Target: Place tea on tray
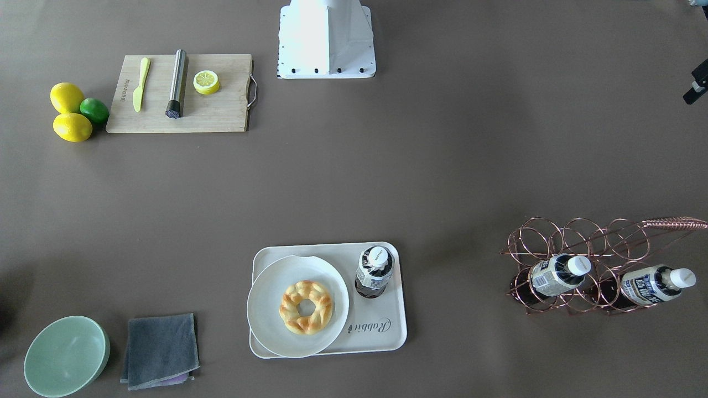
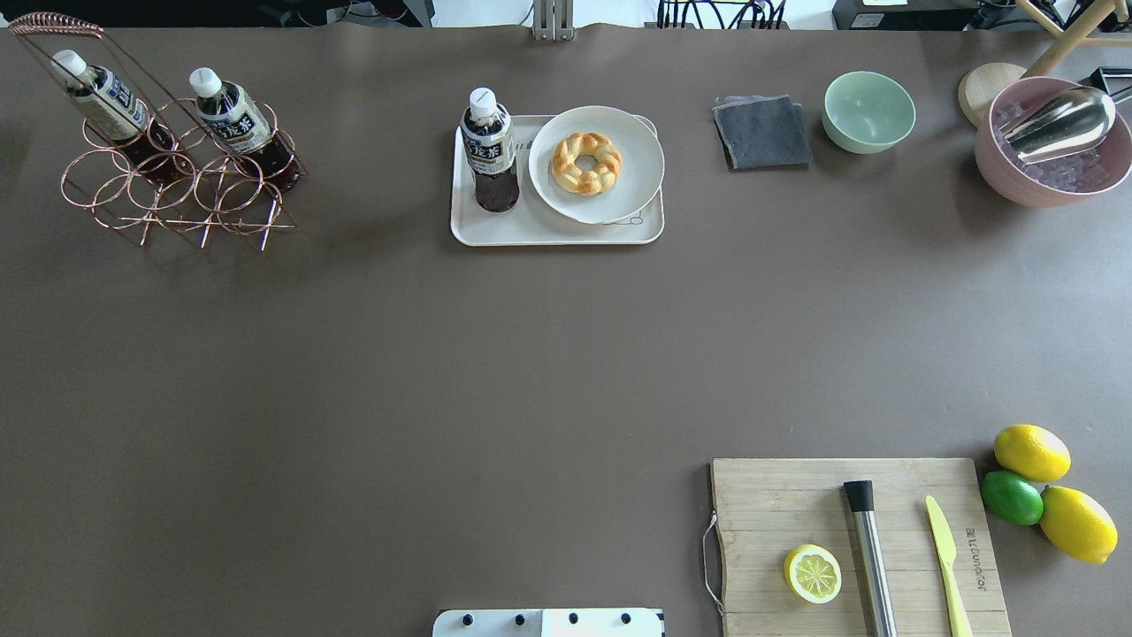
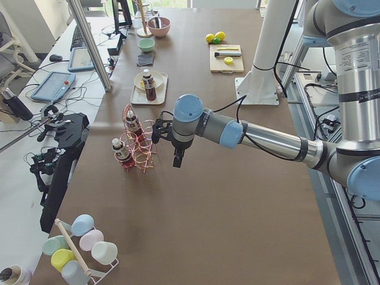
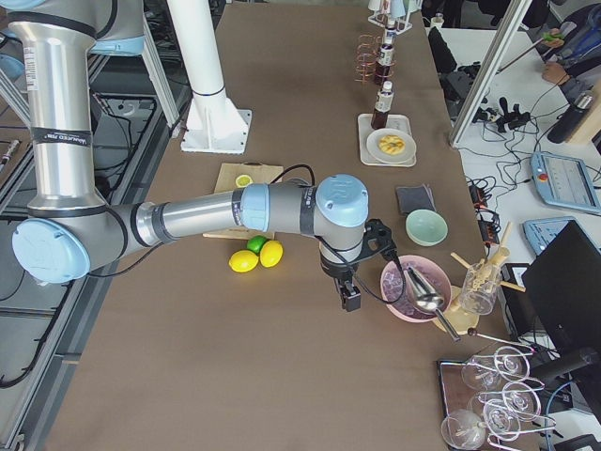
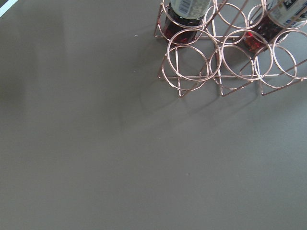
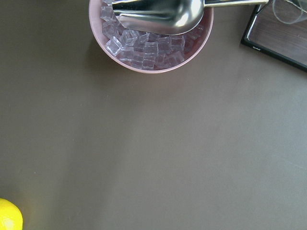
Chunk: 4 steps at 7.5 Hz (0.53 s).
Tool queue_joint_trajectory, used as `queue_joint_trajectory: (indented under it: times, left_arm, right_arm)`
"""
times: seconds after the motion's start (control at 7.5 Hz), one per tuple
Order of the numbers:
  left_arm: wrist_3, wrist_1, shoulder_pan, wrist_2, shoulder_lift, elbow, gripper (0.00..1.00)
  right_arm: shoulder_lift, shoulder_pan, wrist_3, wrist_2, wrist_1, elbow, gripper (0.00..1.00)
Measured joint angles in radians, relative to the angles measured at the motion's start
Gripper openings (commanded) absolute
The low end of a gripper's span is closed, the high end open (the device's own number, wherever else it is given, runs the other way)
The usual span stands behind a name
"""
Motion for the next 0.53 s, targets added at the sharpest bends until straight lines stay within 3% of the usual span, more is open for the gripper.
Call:
queue_joint_trajectory:
  times: [0.27, 0.53]
  left_arm:
    - [0.06, 0.08, -0.02, 0.106, 0.003, 0.006, 0.97]
    - [0.155, 0.109, -0.086, 0.127, 0.012, 0.02, 0.97]
  right_arm:
    - [0.004, 0.0, 0.016, -0.001, 0.0, 0.004, 1.0]
    - [0.01, -0.002, 0.033, -0.002, 0.0, 0.005, 1.0]
